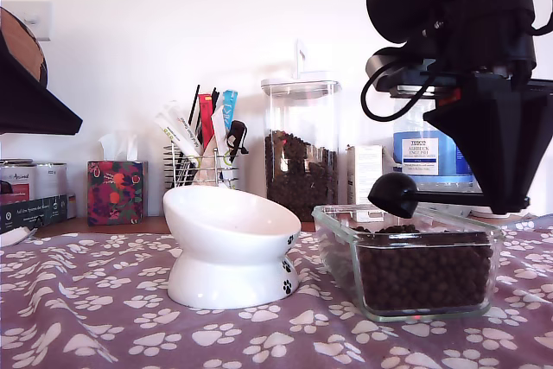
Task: Measure one spoon of cat food and pour it into the food bowl
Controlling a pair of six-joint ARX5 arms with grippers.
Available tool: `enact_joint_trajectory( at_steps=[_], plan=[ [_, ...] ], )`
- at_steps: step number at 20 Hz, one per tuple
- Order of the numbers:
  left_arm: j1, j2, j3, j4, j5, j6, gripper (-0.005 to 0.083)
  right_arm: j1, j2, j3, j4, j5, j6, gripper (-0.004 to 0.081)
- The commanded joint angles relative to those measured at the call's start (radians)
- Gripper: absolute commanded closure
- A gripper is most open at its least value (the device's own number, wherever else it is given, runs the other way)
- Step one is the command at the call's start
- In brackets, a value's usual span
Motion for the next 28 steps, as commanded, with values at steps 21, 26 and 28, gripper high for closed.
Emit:
enact_joint_trajectory(
  at_steps=[21, 26, 28],
  plan=[
    [-0.002, 0.005, 0.005, 0.031, -0.016, 0.006, 0.0793, -0.278, -0.431, -0.506, 0.454, -0.761, 0.078, 0.0781],
    [-0.002, 0.005, 0.005, 0.036, -0.016, 0.012, 0.0793, -0.314, -0.36, -0.521, 0.445, -0.813, 0.087, 0.0781],
    [-0.002, 0.005, 0.005, 0.04, -0.016, 0.012, 0.0793, -0.313, -0.309, -0.521, 0.445, -0.843, 0.087, 0.0781]
  ],
)
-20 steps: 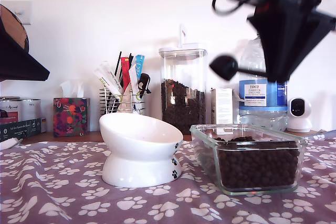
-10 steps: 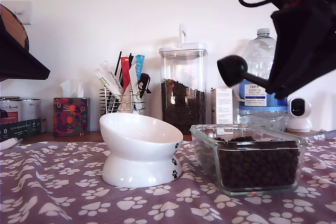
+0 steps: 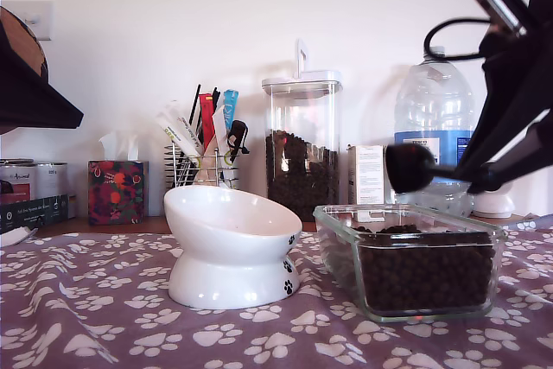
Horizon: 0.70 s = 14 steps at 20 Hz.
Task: Measure one spoon of cat food and pour it into the food bowl
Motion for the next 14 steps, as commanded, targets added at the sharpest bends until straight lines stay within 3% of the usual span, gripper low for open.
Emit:
enact_joint_trajectory(
  at_steps=[1, 6, 10, 14],
  plan=[
    [-0.002, 0.005, 0.005, 0.013, 0.0, 0.005, 0.0793, 0.0, 0.045, -0.014, 0.003, -0.009, 0.002, 0.0781],
    [-0.002, 0.005, 0.005, 0.019, 0.001, 0.005, 0.0793, 0.0, 0.09, -0.014, 0.004, -0.003, 0.002, 0.0781],
    [-0.002, 0.005, 0.005, 0.025, 0.001, 0.005, 0.0793, 0.0, 0.101, -0.014, 0.022, 0.075, 0.013, 0.078],
    [-0.002, 0.005, 0.005, 0.025, 0.002, 0.005, 0.0793, -0.001, 0.106, -0.013, 0.067, 0.074, 0.021, 0.0728]
  ],
)
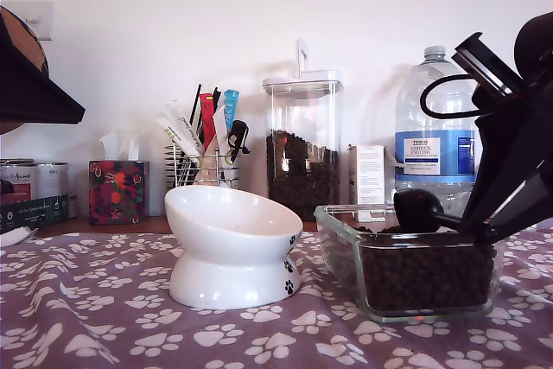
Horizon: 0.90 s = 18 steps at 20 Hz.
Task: Measure one spoon of cat food and pour it into the food bowl
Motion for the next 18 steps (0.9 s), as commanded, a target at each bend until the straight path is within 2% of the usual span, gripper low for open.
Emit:
enact_joint_trajectory(
  at_steps=[1, 5, 9, 14, 18],
  plan=[
    [-0.002, 0.005, 0.005, 0.012, 0.002, 0.005, 0.0793, 0.0, 0.005, -0.013, 0.016, -0.001, 0.002, 0.0727],
    [-0.002, 0.005, 0.005, 0.012, 0.002, 0.005, 0.0793, -0.001, 0.005, -0.012, 0.021, -0.001, 0.001, 0.0647],
    [-0.002, 0.005, 0.005, 0.012, 0.002, 0.005, 0.0793, -0.001, 0.005, -0.012, 0.021, -0.001, 0.0, 0.0645],
    [-0.002, 0.005, 0.005, 0.012, 0.019, 0.005, 0.0793, -0.001, 0.003, 0.0, 0.016, -0.001, -0.012, 0.0602],
    [-0.002, 0.004, 0.005, 0.011, 0.019, 0.005, 0.0793, 0.0, -0.003, 0.05, -0.049, 0.002, -0.06, 0.0585]
  ],
)
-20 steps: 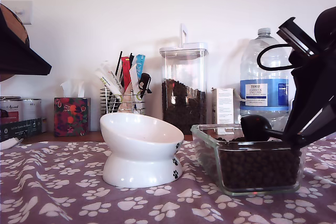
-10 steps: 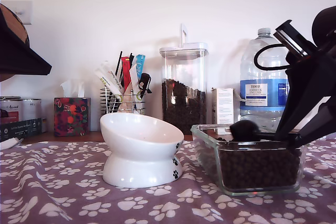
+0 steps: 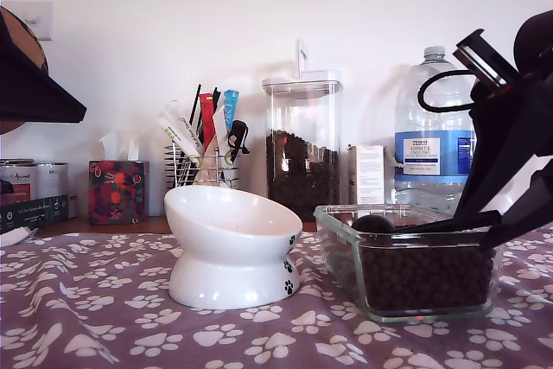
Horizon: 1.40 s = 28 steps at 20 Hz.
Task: Measure one spoon of cat food and pour it into the food bowl
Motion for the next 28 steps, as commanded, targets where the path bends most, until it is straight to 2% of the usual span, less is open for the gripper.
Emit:
enact_joint_trajectory(
  at_steps=[1, 6, 10, 12, 15, 19, 23, 28],
  plan=[
    [-0.002, 0.004, 0.005, 0.011, 0.003, 0.005, 0.0793, 0.003, -0.006, 0.042, -0.026, 0.018, -0.032, 0.0585],
    [-0.002, 0.004, 0.005, 0.012, 0.003, 0.005, 0.0793, 0.053, -0.036, 0.114, -0.114, 0.209, -0.095, 0.0566],
    [-0.002, 0.004, 0.005, 0.012, 0.003, 0.005, 0.0793, 0.114, -0.038, 0.155, -0.18, 0.315, -0.143, 0.0555],
    [-0.002, 0.004, 0.005, 0.012, 0.003, 0.005, 0.0793, 0.156, -0.041, 0.171, -0.196, 0.363, -0.142, 0.0555],
    [-0.002, 0.004, 0.005, 0.012, 0.003, 0.005, 0.0793, 0.246, -0.047, 0.19, -0.198, 0.51, -0.14, 0.0555],
    [-0.002, 0.004, 0.005, 0.011, 0.005, 0.005, 0.0793, 0.342, -0.046, 0.191, -0.172, 0.657, -0.137, 0.0554],
    [-0.002, 0.004, 0.005, 0.012, 0.014, 0.004, 0.0793, 0.359, -0.043, 0.191, -0.134, 0.705, -0.138, 0.0553],
    [-0.002, 0.004, 0.005, 0.012, 0.028, 0.004, 0.0793, 0.358, -0.04, 0.191, -0.131, 0.706, -0.138, 0.0559]
  ],
)
